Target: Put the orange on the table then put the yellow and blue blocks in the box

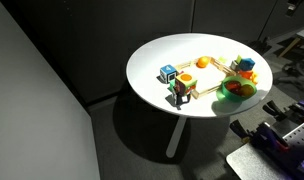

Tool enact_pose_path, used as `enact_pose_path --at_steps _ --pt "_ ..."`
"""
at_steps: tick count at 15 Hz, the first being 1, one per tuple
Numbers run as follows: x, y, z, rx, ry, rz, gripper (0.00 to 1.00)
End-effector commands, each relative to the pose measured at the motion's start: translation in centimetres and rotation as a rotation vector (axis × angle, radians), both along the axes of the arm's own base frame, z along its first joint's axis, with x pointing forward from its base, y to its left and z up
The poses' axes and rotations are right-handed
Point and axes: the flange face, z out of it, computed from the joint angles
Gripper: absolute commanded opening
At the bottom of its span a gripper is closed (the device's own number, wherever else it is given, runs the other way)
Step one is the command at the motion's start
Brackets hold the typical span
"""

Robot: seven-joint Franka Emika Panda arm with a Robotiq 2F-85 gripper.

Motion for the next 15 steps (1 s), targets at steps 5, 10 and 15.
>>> enact_pose_path --at_steps 5,10,15 --pt "5.5 4.4 -0.4 0.124 0.004 0.033 1.0" --pt "9.4 7.2 -1.3 0.162 0.023 0.037 1.0" --pt "13.6 9.1 -3.0 0.137 0.073 0.02 1.0"
